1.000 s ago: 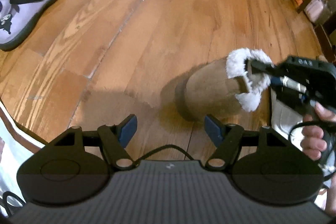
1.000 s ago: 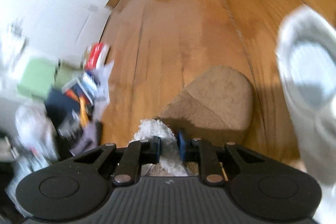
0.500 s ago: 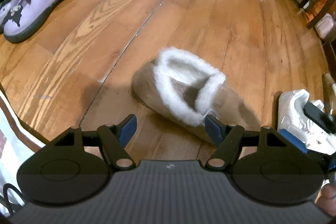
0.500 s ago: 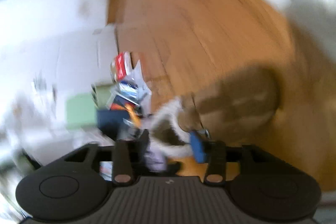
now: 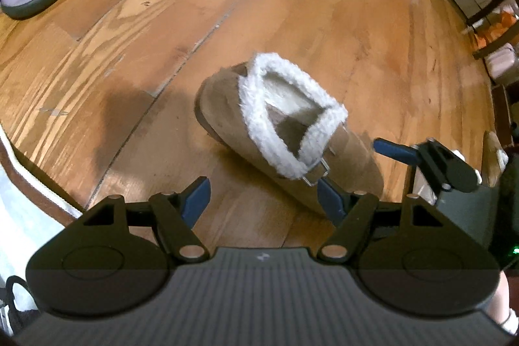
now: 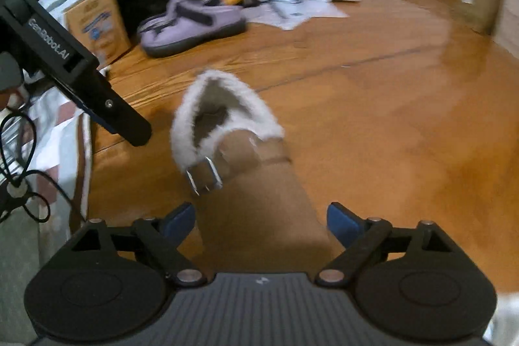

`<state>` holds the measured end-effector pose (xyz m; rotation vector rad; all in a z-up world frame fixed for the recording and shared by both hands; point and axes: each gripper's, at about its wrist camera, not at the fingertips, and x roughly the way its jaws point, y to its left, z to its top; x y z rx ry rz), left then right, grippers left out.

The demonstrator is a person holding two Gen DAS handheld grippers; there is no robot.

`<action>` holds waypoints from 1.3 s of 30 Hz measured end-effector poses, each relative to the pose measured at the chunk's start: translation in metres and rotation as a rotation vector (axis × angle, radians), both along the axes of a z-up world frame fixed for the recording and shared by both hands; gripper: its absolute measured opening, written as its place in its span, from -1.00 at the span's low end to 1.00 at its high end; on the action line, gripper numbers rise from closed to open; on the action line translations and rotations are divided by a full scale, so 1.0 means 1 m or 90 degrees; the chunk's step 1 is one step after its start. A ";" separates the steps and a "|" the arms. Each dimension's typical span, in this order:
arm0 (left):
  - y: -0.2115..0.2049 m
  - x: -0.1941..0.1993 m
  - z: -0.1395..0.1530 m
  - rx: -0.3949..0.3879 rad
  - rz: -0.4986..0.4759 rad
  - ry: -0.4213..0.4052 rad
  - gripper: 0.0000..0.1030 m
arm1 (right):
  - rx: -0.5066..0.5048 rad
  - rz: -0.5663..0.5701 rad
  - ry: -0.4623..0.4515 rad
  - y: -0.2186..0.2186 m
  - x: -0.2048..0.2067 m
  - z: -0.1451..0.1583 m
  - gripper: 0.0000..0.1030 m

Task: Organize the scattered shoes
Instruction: 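Lower the brown slipper with the right gripper onto the floor and open, then reach the left gripper to the second brown slipper and close on its fleece rim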

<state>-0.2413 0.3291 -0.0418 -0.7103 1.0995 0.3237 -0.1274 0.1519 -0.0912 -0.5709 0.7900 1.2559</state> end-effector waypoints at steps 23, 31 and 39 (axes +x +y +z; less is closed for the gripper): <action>-0.034 0.039 0.008 0.012 -0.050 -0.014 0.48 | 0.052 -0.649 0.145 -0.058 -0.011 -0.001 0.76; -0.053 0.046 0.014 0.030 -0.082 0.000 0.48 | 0.159 -0.641 0.177 -0.106 -0.013 0.007 0.98; -0.109 0.090 0.034 -0.001 -0.192 -0.015 0.49 | 0.177 -0.634 0.170 -0.183 0.014 0.050 0.98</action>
